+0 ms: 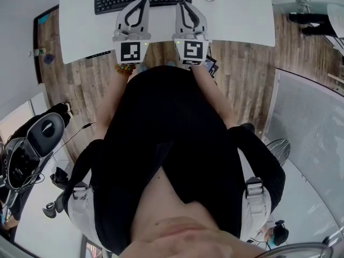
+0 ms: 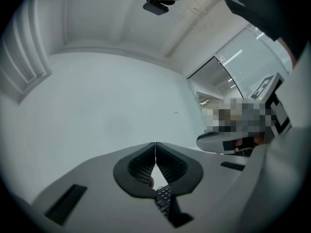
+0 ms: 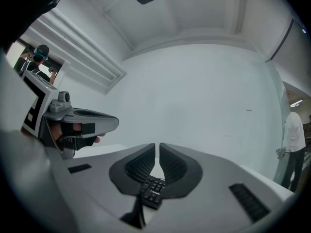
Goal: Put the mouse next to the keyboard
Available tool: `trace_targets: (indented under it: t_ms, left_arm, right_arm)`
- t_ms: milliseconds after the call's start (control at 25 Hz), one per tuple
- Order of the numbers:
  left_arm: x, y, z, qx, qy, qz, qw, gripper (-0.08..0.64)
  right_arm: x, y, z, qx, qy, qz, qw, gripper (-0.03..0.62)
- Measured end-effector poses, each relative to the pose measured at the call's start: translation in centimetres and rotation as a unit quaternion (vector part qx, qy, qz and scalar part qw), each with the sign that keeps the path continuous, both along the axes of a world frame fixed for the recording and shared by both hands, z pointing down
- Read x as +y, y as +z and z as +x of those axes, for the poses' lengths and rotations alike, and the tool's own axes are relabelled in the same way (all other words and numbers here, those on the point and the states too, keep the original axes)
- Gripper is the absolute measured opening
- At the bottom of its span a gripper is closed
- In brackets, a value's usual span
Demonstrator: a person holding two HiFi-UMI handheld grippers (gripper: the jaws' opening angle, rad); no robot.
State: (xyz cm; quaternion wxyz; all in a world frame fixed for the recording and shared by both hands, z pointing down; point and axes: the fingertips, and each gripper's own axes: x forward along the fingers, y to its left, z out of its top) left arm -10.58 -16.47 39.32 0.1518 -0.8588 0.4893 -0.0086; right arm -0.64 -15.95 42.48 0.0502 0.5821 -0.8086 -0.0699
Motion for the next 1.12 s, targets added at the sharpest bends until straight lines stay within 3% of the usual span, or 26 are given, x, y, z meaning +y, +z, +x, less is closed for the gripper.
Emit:
trace_targets:
  t_ms: [1120]
  left_arm:
    - [-0.8,3.4,-0.6,0.013,-0.009,-0.046,0.9988,0.015]
  right_arm:
    - [-0.9,2.6,0.9,0.006,0.011,-0.032,0.999,0.044]
